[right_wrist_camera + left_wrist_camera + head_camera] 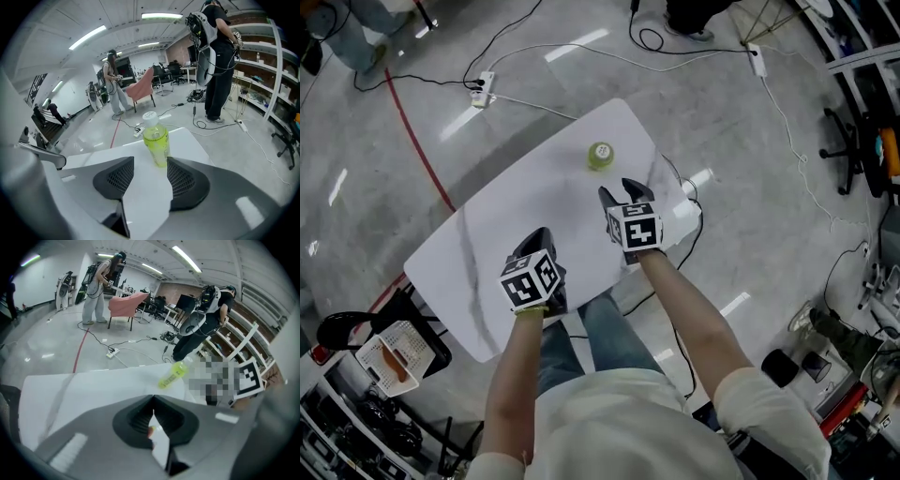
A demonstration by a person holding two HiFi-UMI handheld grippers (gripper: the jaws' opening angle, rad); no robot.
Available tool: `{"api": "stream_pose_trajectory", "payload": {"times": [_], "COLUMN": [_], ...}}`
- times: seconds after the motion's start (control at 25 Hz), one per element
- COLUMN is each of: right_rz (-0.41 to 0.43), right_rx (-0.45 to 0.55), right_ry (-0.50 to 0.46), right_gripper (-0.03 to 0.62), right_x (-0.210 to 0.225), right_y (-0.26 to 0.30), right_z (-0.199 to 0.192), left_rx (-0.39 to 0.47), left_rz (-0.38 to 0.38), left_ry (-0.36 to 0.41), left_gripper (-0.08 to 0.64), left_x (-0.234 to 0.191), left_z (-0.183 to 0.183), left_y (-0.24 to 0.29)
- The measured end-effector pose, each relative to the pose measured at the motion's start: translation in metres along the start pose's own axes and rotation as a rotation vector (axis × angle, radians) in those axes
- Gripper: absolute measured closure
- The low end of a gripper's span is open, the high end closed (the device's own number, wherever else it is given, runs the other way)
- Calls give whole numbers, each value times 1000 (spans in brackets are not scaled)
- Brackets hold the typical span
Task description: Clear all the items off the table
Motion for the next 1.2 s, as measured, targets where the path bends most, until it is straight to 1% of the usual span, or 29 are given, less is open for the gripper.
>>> {"api": "stream_pose_trajectory", "payload": {"times": [0.16, 0.36, 0.52, 0.68, 0.96, 1.08, 1.2], "right_rz": [16, 31, 36, 46, 87, 94, 101], "right_rx": [-15, -25, -25, -13, 6, 32, 63], "right_ry": [-33, -38, -31, -39, -91, -113, -156], "right_gripper": [353, 318, 304, 296, 270, 270, 275], "right_x": [9, 17, 27, 33, 32, 31, 31], "right_y": [32, 68, 91, 111, 136, 142, 146], "right_z": [-4, -8, -11, -8, -6, -5, -2], "left_rx": [-1, 1, -2, 3, 4, -1, -10], "left_rz": [12, 21, 35, 44, 51, 55, 59], "left_ry": [-24, -50, -68, -78, -92, -95, -95], "left_gripper": [552, 551, 551, 552, 552, 551, 551], "left_x": [-3, -11, -18, -23, -28, -30, -32], "left_z": [-3, -8, -15, -15, -18, -22, -29], "left_y": [21, 43, 62, 77, 95, 98, 99]}}
Point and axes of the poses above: the fingertips, and each gripper's own axes: y forward along the fingers, x to its right, z out of its top, the point moved 9 cm from there along -y, backward along the fingers, and after that the axes turned 1 degree about z, right-handed, at the moved point
